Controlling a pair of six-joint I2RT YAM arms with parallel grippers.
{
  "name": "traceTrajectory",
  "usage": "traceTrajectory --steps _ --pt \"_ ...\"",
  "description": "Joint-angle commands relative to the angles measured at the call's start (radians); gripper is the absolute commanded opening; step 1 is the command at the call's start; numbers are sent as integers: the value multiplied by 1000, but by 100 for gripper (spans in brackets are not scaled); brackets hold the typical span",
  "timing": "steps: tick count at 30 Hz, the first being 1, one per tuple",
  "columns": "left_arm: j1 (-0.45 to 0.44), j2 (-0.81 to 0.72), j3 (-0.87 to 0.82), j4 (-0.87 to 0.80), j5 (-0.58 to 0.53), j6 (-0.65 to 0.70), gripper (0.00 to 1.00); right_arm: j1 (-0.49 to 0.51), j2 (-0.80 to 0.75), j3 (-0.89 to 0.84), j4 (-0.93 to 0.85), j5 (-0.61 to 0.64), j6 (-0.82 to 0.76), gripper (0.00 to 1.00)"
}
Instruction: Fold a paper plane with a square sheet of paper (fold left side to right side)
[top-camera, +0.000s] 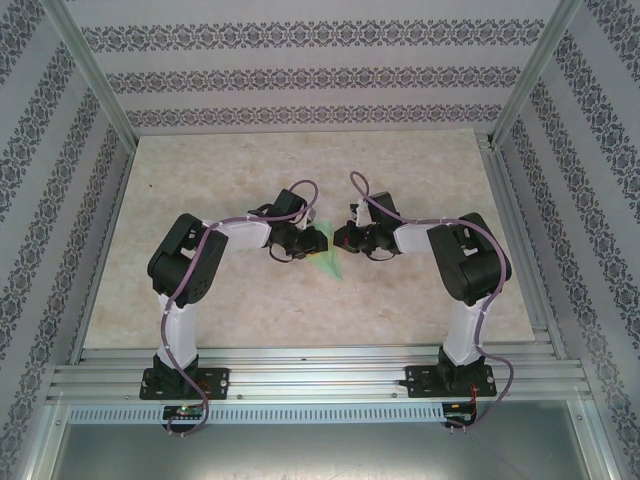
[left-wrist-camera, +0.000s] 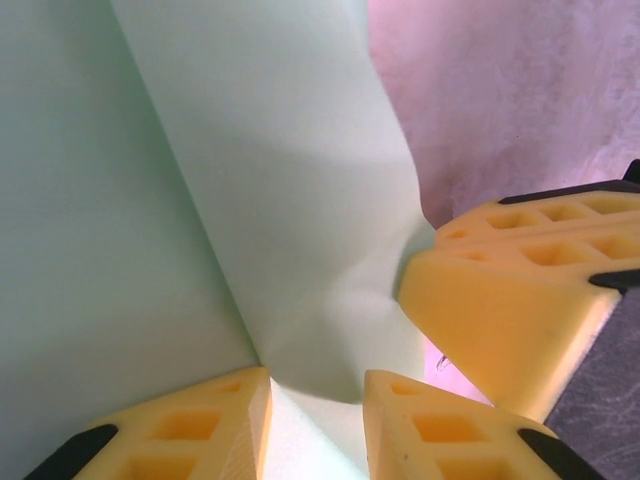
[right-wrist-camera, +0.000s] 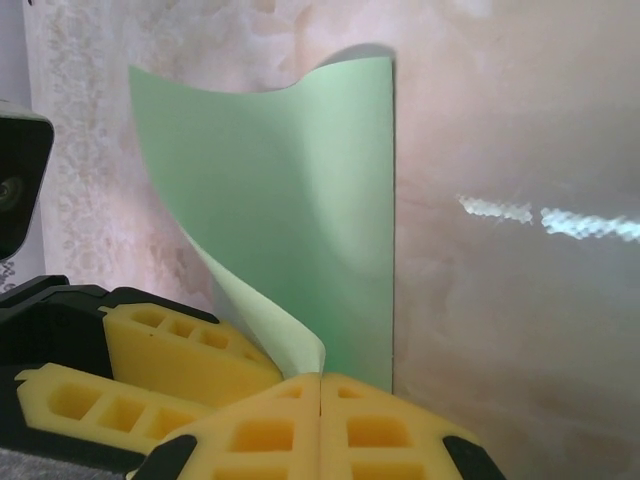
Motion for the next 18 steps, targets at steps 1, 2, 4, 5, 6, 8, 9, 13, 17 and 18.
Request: traceTrajectory --steps 1,2,4,5,6,8,9,13,17,18 --pt "-14 23 16 -16 -13 6 34 -13 13 31 -8 18 -36 1" --pt "-13 20 14 -16 -14 6 35 -14 13 32 -13 19 -37 1" --pt "-12 18 13 -19 -18 7 35 -14 13 37 -22 20 -45 1" --pt "-14 16 11 -19 -18 7 35 -14 11 39 -30 24 -50 1" --pt "-12 16 9 -19 -18 7 35 -13 11 39 -31 25 -51 1" --pt "-12 16 9 -18 -20 8 35 -15 11 40 -35 24 -56 1" --pt "-12 15 9 -17 -20 9 35 -15 12 40 -35 24 -56 1" --pt "-13 22 9 -18 -20 9 34 -14 17 48 -45 27 -62 1" --pt "-13 23 6 -19 -21 10 34 -15 30 53 -52 27 -69 1" --pt "-13 24 7 -18 -21 11 34 -15 33 55 -51 23 -68 1"
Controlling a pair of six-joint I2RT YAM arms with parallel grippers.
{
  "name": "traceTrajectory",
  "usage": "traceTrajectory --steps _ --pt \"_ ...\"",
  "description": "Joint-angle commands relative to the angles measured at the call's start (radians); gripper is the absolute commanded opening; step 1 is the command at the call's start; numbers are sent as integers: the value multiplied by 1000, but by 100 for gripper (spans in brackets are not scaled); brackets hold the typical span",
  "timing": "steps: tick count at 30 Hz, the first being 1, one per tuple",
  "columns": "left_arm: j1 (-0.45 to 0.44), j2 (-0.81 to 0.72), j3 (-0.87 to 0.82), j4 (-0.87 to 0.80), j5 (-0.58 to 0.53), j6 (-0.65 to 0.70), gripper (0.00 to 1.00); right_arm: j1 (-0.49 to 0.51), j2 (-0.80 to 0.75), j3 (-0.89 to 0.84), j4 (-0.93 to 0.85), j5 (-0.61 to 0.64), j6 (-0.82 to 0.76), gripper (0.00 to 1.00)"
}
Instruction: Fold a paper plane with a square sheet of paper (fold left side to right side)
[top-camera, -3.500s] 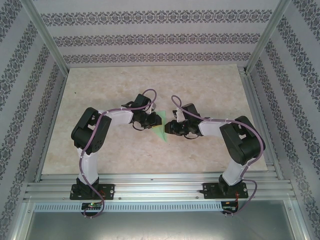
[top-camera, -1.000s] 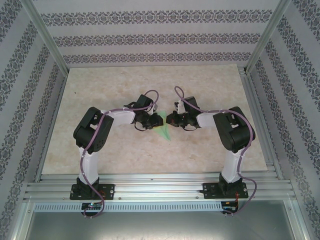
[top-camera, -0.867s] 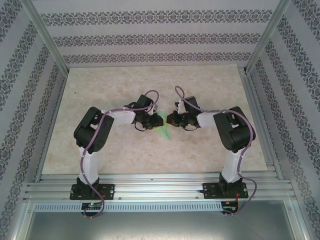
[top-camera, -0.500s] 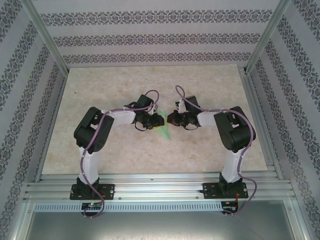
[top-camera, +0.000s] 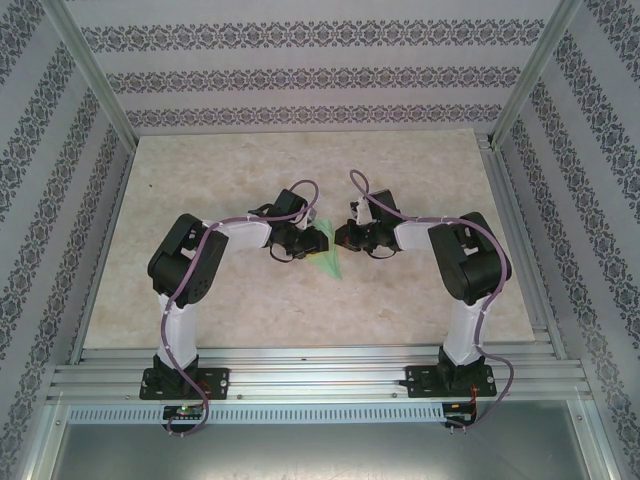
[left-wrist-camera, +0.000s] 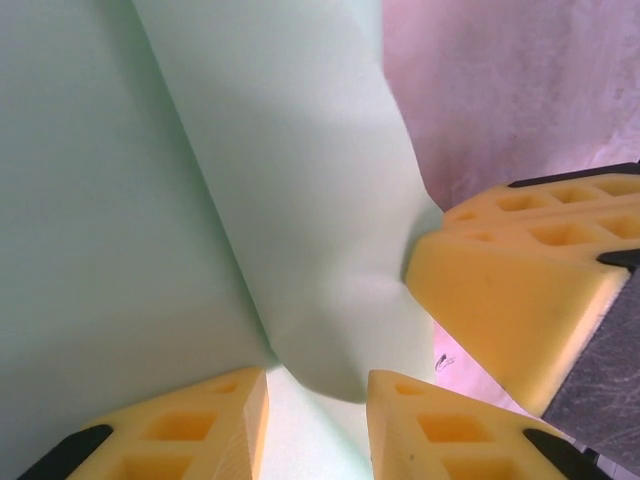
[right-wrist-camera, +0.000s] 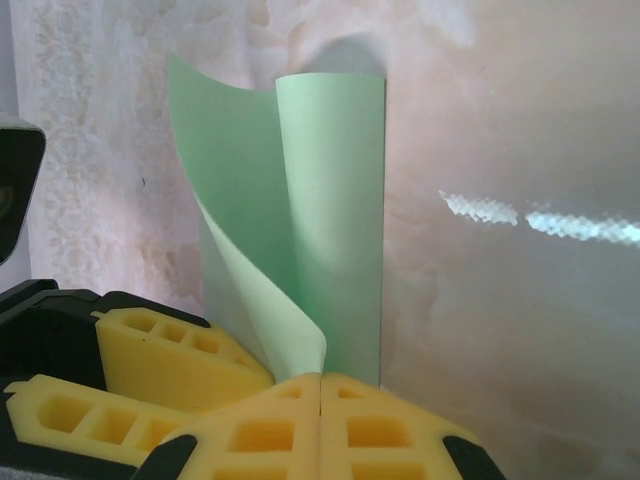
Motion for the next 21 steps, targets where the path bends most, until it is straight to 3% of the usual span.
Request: traceTrajectory --steps 1,21 --pt "-11 23 6 -17 -17 8 34 -7 25 23 2 8 -24 1" --pt "-33 60 51 -100 -79 40 29 4 44 54 -14 -1 -42 3"
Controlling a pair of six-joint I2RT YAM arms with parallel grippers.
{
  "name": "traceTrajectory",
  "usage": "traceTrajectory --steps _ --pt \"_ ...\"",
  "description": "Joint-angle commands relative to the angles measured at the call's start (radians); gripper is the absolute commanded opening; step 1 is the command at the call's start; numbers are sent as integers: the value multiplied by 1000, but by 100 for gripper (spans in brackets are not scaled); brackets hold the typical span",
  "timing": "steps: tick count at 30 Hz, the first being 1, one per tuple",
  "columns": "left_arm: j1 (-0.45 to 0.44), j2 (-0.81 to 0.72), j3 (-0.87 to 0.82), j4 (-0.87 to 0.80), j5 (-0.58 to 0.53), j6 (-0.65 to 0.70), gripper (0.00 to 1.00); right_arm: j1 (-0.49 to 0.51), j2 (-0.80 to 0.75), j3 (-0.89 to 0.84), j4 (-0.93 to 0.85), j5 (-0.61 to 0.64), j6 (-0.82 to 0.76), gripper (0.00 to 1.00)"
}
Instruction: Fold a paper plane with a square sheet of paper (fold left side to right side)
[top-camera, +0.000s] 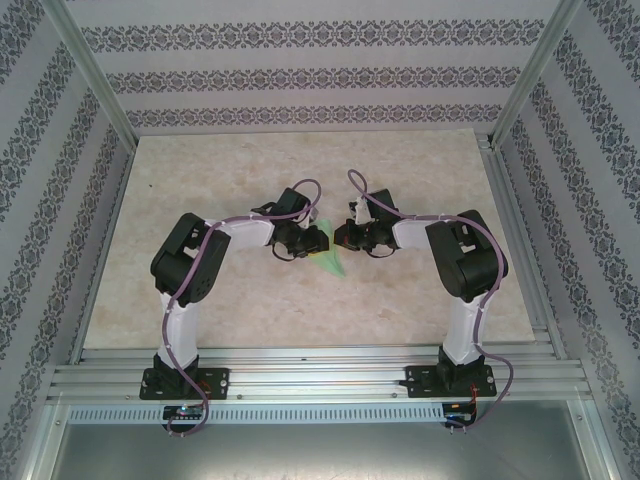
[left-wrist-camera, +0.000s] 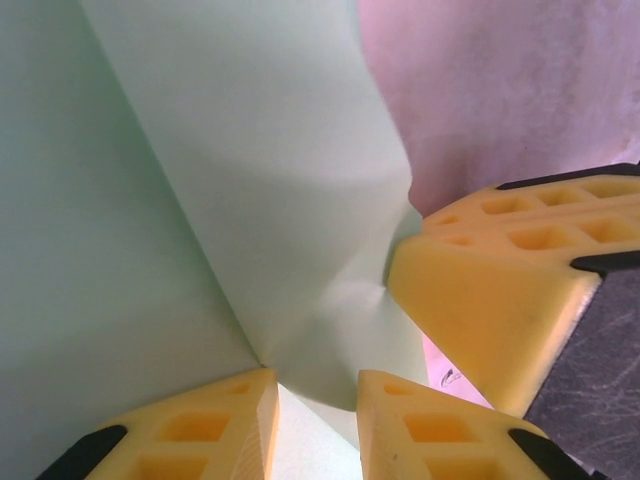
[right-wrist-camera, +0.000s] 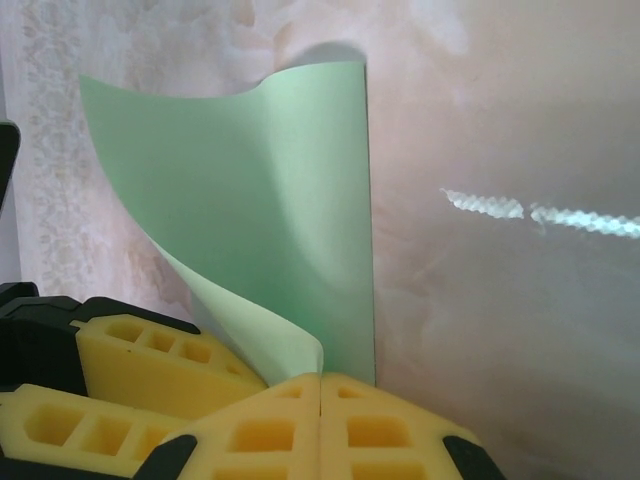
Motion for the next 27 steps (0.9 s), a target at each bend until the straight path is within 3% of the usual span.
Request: traceTrajectory --steps 1,11,20,27 --pt "-23 40 9 -63 -47 28 29 3 19 27 10 0 -26 3" --pt "-30 72 39 -150 -129 63 30 2 8 33 -4 5 -27 6" --pt "-32 102 40 -160 -160 53 30 -14 -175 -17 -106 62 -88 28" --pt "-32 92 40 -149 -158 40 30 24 -261 -158 -104 77 -116 32"
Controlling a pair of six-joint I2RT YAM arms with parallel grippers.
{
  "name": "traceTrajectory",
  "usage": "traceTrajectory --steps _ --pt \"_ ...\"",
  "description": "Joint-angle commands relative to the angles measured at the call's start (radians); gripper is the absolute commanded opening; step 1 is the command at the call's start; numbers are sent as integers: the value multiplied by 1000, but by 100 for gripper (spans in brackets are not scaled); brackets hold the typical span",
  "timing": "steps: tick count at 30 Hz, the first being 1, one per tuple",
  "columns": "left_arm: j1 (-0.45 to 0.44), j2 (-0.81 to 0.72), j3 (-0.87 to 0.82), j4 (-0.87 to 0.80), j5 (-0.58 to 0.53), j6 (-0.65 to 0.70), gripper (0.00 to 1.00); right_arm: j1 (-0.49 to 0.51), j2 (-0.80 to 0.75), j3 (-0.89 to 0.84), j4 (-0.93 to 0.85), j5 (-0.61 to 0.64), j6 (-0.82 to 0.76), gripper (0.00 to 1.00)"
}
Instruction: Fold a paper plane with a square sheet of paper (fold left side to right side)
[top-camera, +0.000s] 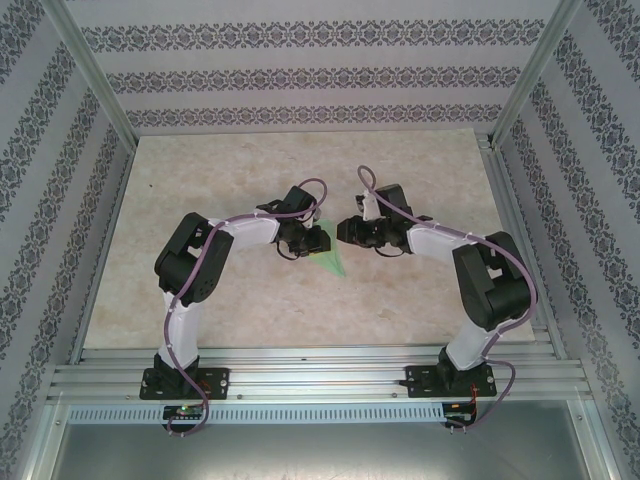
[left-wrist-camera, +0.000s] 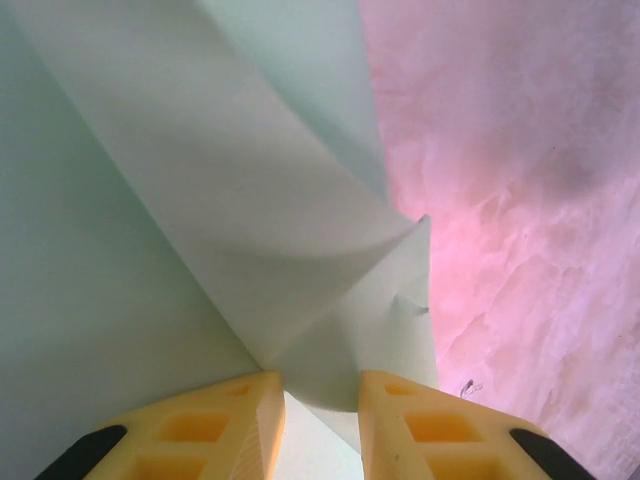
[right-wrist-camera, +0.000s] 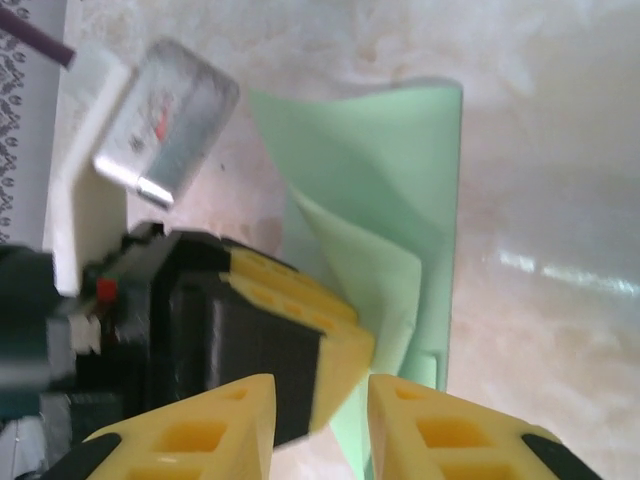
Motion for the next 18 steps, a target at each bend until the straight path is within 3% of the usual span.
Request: traceTrajectory --steps 1,18 --pt "-11 69 -20 -57 -88 8 30 26 -11 -71 -8 33 -35 32" --pt "-10 70 -18 -61 -91 6 30 81 47 -98 48 24 -23 30"
